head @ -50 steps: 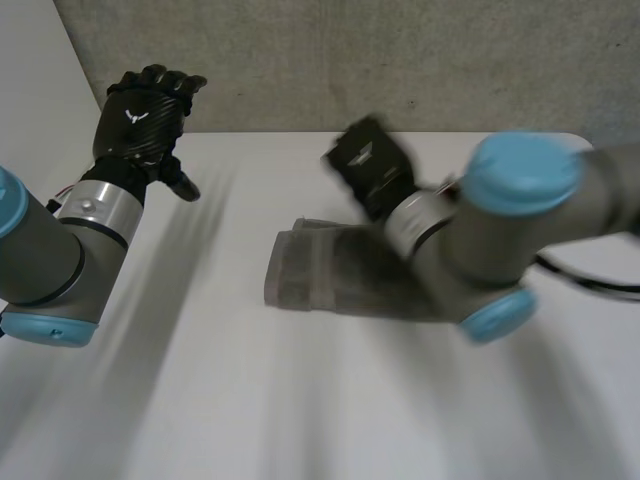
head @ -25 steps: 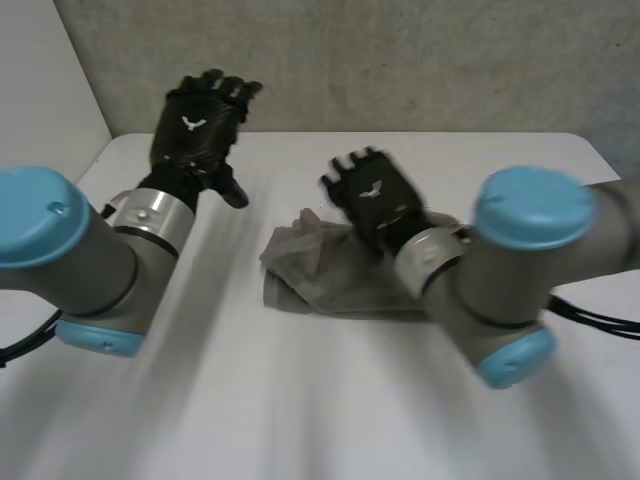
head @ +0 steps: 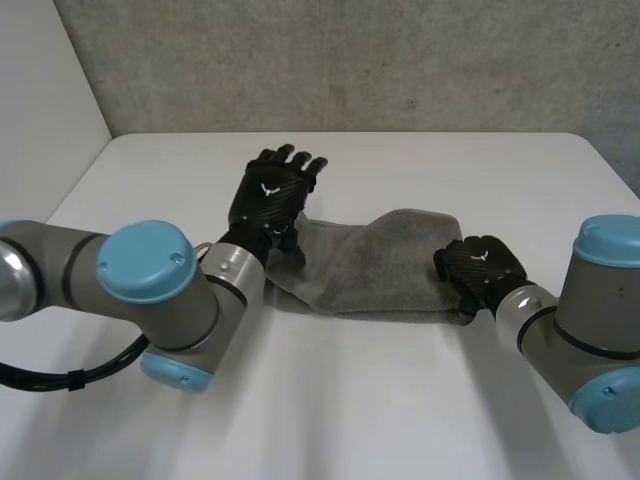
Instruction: Fold the towel.
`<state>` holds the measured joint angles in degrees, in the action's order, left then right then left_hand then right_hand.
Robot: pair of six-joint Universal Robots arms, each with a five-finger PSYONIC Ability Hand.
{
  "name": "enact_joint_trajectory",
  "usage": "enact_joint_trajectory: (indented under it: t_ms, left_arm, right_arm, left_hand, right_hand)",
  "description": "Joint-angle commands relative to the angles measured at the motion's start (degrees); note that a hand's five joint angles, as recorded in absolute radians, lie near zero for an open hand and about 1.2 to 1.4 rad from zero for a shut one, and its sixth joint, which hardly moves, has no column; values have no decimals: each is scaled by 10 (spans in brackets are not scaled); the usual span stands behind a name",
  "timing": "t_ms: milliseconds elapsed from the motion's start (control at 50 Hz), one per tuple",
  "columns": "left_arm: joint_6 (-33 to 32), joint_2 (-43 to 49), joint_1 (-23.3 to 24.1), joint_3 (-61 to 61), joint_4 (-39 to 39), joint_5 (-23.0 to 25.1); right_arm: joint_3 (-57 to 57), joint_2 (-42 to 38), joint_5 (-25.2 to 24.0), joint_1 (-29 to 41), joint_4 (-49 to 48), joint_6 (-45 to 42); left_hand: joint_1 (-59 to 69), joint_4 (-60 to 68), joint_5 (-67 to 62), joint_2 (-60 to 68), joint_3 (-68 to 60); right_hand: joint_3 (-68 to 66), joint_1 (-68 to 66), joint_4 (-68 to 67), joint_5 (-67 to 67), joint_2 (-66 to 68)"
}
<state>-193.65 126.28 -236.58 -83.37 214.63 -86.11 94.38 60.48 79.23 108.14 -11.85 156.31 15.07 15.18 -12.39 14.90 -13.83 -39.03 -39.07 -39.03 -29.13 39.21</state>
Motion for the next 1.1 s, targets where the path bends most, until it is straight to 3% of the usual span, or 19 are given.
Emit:
enact_joint_trajectory:
  t_ms: [20,60,180,360,520,620,660,720,760,840,960,980,1000,1020,1040,1100]
  left_arm:
    - [-41,53,2,39,-2,-34]
    - [-71,69,2,45,-2,-69]
    - [-103,71,4,33,-5,-114]
    - [-100,-7,43,-50,-58,-135]
    - [-68,-104,44,-83,-62,-135]
    - [-67,-157,32,-85,-63,-136]
    - [-68,-181,7,-88,-61,-138]
    - [-67,-191,-12,-89,-60,-141]
    - [-66,-200,-40,-88,-61,-145]
    - [-63,-200,-51,-88,-59,-144]
    - [-55,-191,-55,-78,-56,-144]
    - [-51,-188,-54,-73,-55,-141]
    - [-51,-188,-54,-73,-55,-141]
    - [-45,-180,-54,-67,-53,-140]
    - [-38,-170,-51,-59,-51,-140]
    - [-27,-160,-49,-49,-50,-139]
  right_arm:
    - [-5,-10,5,0,-2,-1]
    - [-5,-11,8,1,-4,-5]
    - [-10,-4,24,7,-4,-37]
    - [-33,24,84,13,-2,-233]
    - [-127,17,77,127,-6,-287]
    - [-174,-22,17,173,-26,-291]
    - [-191,-66,-53,209,-34,-296]
    - [-194,-84,-81,224,-34,-298]
    - [-195,-110,-128,243,-34,-308]
    - [-200,-129,-138,251,-28,-319]
    - [-206,-135,-114,245,-27,-309]
    - [-203,-128,-100,243,-27,-298]
    - [-203,-128,-100,243,-27,-297]
    - [-197,-109,-81,241,-27,-277]
    - [-187,-80,-62,238,-27,-245]
    - [-172,-50,-49,237,-27,-204]
  left_hand:
    - [-37,-38,110,-35,24]
    - [-37,-38,110,-35,24]
    - [-35,-36,108,-33,23]
    - [-39,-40,112,-37,26]
    - [-44,-45,117,-42,31]
    - [-42,-43,115,-40,29]
    - [-44,-45,117,-42,31]
    - [-44,-45,117,-42,31]
    - [-44,-45,117,-42,31]
    - [-44,-45,117,-42,31]
    - [-45,-46,118,-43,33]
    - [-47,-48,120,-45,34]
    - [-47,-48,120,-45,35]
    - [-47,-48,120,-45,35]
    - [-49,-50,122,-47,36]
    - [-49,-50,122,-47,36]
  right_hand:
    - [-185,-184,-185,-184,183]
    - [-409,-408,-409,-408,407]
    - [-410,-409,-410,-409,408]
    - [-410,-409,-410,-409,408]
    - [-410,-409,-410,-409,408]
    - [-410,-409,-410,-409,408]
    - [-410,-409,-410,-409,408]
    - [-410,-409,-410,-409,408]
    - [-410,-409,-410,-409,408]
    - [-410,-409,-410,-409,408]
    - [-410,-409,-410,-409,408]
    - [-101,-100,-101,-100,99]
    - [-97,-97,-97,-96,96]
    - [234,234,234,235,-236]
    - [290,291,290,291,-292]
    - [290,291,290,291,-292]
